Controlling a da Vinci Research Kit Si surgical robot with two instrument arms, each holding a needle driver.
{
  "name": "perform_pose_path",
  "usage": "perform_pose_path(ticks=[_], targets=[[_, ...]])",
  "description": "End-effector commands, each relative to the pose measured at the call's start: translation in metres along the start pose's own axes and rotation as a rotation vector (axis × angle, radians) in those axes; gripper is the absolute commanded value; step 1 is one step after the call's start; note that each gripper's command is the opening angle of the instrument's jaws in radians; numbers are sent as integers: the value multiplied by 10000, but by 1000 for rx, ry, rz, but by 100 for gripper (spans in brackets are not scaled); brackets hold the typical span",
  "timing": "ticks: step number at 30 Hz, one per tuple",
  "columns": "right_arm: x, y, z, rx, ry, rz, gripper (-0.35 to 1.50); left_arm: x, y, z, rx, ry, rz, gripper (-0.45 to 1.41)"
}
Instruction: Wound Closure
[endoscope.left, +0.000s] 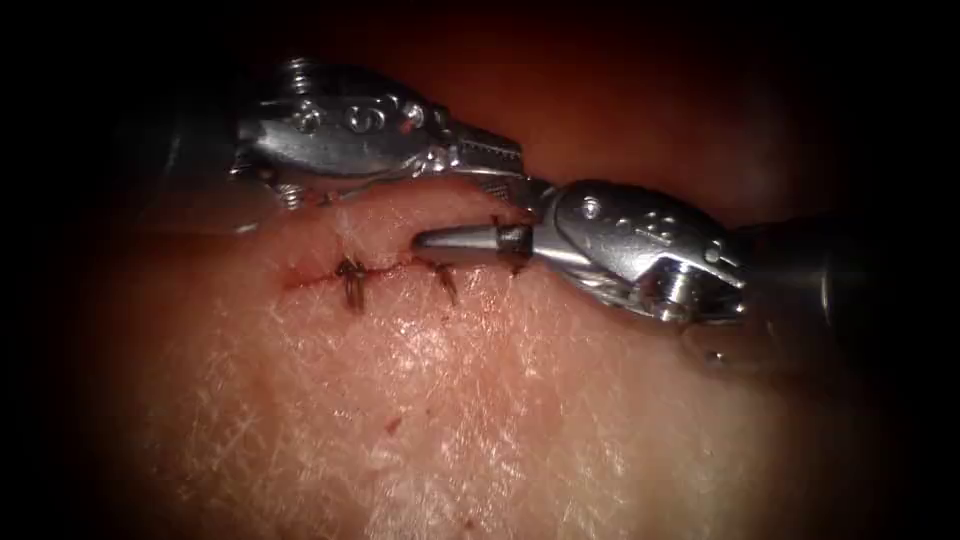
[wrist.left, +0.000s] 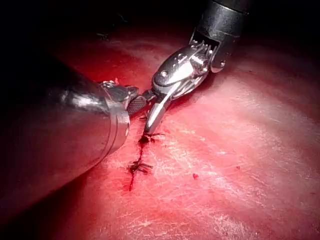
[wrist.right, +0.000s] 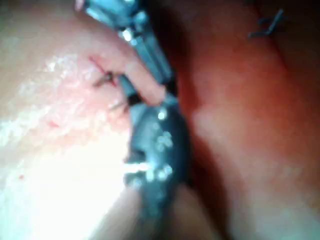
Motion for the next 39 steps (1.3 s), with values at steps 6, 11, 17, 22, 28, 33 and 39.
perform_pose_path(ticks=[6,11,17,22,28,33,39], targets=[[-5,2,-36,21,-6,5,147,-8,-12,-6,11,-3,-3,-45],[-6,2,-76,19,-12,4,147,-19,-24,-32,37,-2,-9,-45],[-7,3,-108,7,-18,4,147,-55,-35,-64,69,-13,-25,-45],[-4,7,-118,0,-25,8,147,-99,-41,-78,108,-25,-45,-45],[-4,7,-121,-6,-26,8,148,-147,-46,-61,144,-13,-76,44],[-4,6,-121,-7,-23,9,148,-186,-37,-33,139,15,-96,93],[-4,6,-122,-7,-23,9,148,-220,-23,-34,120,28,-111,99]])
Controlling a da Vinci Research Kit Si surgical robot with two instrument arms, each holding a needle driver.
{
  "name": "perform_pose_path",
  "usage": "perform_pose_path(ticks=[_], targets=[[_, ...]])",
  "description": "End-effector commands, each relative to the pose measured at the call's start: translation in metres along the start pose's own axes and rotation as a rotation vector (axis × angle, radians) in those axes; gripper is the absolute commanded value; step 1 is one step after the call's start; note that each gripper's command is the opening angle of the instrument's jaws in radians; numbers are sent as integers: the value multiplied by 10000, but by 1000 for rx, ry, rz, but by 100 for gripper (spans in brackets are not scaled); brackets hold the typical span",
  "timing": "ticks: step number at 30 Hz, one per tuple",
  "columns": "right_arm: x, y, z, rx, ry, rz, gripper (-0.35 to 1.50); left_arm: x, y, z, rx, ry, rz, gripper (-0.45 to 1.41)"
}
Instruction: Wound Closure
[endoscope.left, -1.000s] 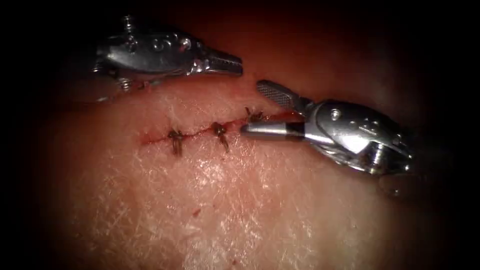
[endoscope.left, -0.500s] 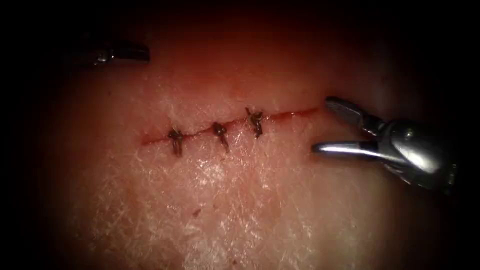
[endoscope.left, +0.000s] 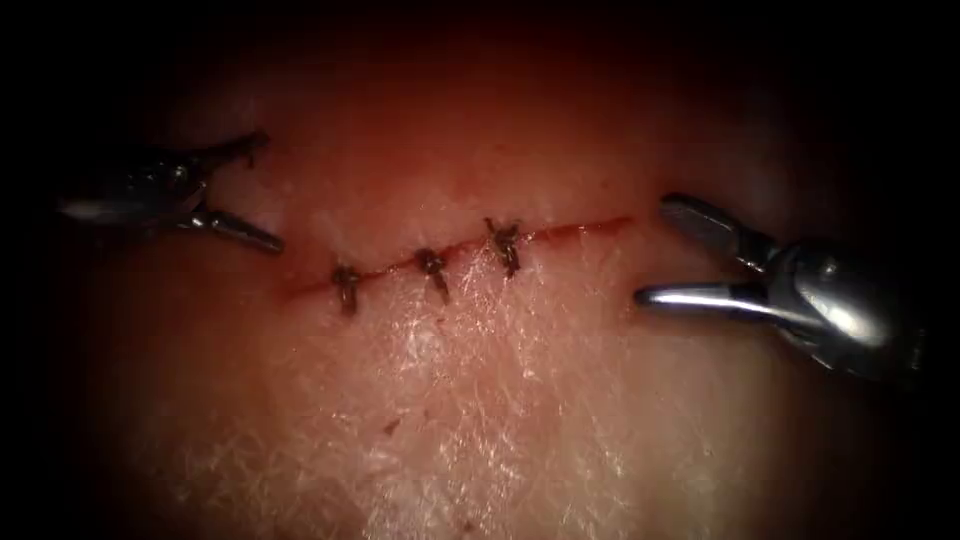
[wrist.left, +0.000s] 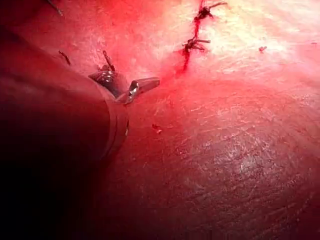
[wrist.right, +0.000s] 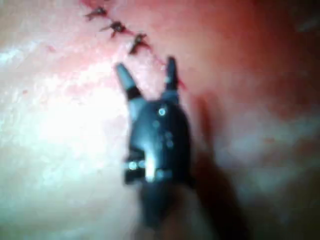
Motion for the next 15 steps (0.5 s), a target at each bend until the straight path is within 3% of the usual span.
perform_pose_path(ticks=[1,9,15], targets=[[-7,-3,6,4,1,1,148,-5,1,1,-6,0,-3,99],[-9,0,-3,-3,-1,0,148,-12,1,-70,16,-16,-12,93],[-9,2,-4,-6,-2,1,148,11,11,-106,19,-33,-56,83]])
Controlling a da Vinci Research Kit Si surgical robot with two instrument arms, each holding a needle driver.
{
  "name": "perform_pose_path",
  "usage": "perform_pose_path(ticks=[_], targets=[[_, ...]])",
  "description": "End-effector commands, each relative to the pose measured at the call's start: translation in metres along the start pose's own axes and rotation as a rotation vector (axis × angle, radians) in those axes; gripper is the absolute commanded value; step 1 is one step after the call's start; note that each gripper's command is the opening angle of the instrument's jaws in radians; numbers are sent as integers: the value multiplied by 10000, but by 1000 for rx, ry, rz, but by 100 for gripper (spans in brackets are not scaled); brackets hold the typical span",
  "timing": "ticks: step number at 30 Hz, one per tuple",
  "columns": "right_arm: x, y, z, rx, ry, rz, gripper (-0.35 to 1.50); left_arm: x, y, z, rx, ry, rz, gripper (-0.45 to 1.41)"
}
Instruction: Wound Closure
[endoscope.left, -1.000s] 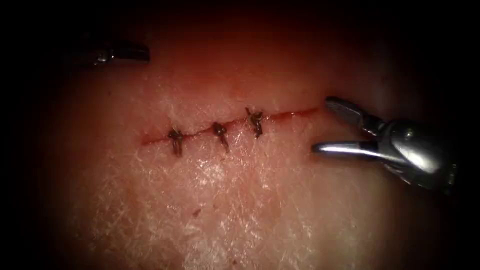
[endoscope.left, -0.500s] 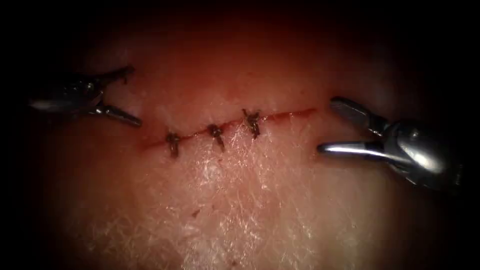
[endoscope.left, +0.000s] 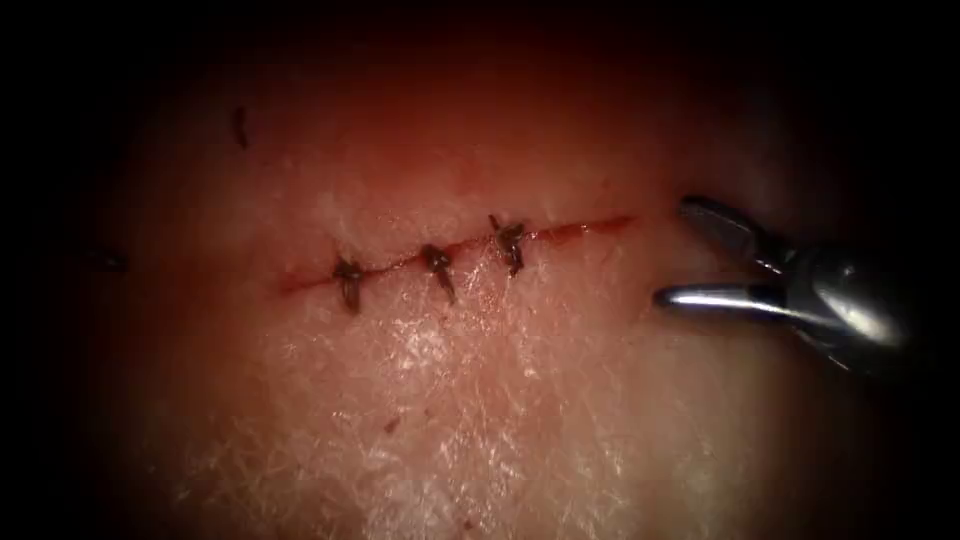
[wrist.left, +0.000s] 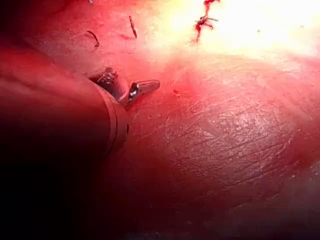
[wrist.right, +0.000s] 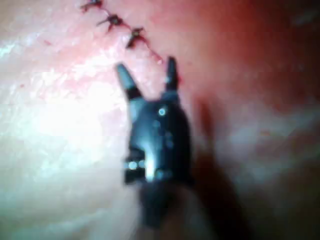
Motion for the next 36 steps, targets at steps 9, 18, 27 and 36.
perform_pose_path(ticks=[9,18,27,36], targets=[[-5,-3,1,9,-15,-3,148,92,79,-1,-146,144,56,67],[43,-9,-10,10,-87,-196,148,155,122,78,-236,368,198,69],[81,-42,-4,16,-76,-338,143,135,102,92,-214,367,227,67],[74,-48,3,18,-88,-353,143,133,101,90,-213,366,227,64]])
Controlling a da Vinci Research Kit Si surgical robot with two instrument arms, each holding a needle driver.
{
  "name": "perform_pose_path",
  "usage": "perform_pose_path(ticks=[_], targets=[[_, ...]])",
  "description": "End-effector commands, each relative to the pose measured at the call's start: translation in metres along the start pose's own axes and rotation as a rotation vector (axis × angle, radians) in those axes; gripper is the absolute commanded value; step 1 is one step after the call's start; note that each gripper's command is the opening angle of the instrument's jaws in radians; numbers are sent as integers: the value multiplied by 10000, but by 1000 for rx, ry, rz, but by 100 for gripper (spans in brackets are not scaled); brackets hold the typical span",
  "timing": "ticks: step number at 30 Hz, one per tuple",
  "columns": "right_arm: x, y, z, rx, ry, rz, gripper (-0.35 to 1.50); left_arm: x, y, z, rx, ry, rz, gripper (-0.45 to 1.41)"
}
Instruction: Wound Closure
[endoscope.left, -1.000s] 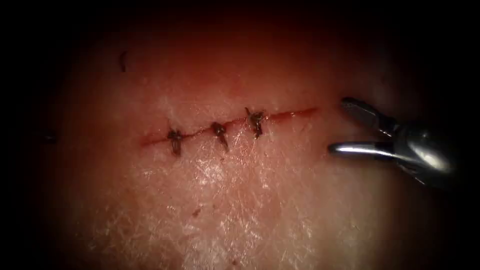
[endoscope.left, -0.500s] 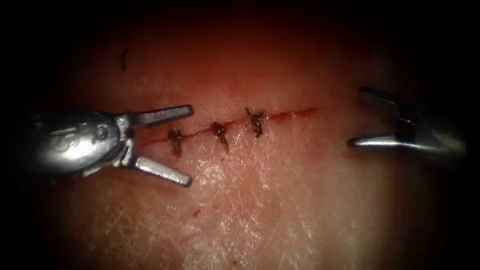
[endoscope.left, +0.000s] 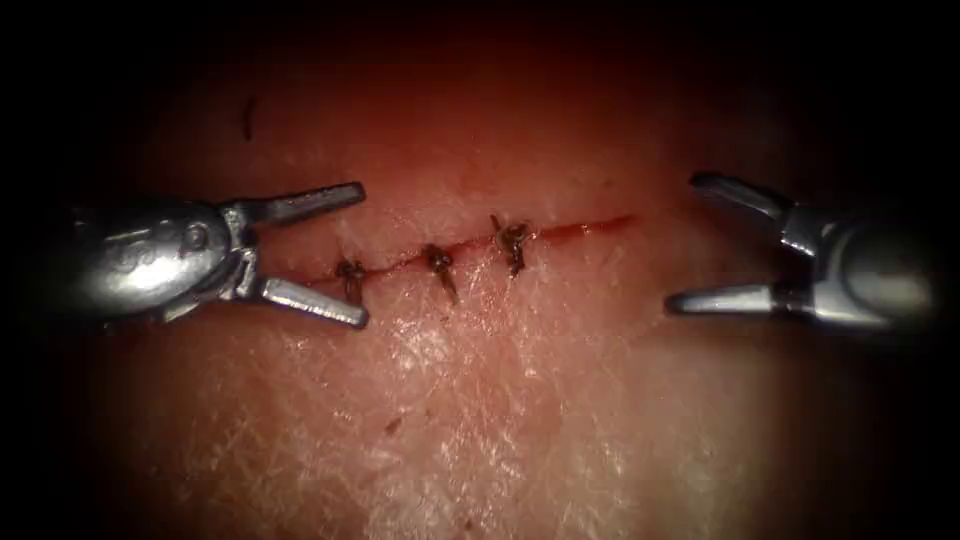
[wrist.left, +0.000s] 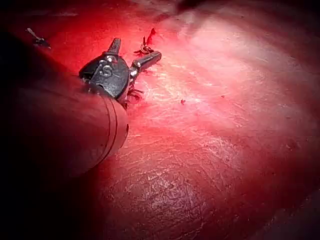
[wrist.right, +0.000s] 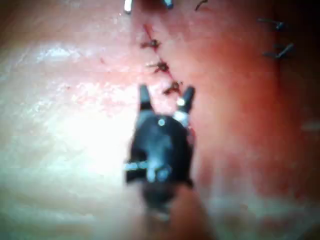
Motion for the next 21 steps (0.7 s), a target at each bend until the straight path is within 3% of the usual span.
perform_pose_path(ticks=[1,21], targets=[[-6,-7,8,3,-1,0,143,-6,0,8,-2,0,1,62],[-11,-9,11,2,0,-5,143,-15,3,13,3,-2,9,62]])
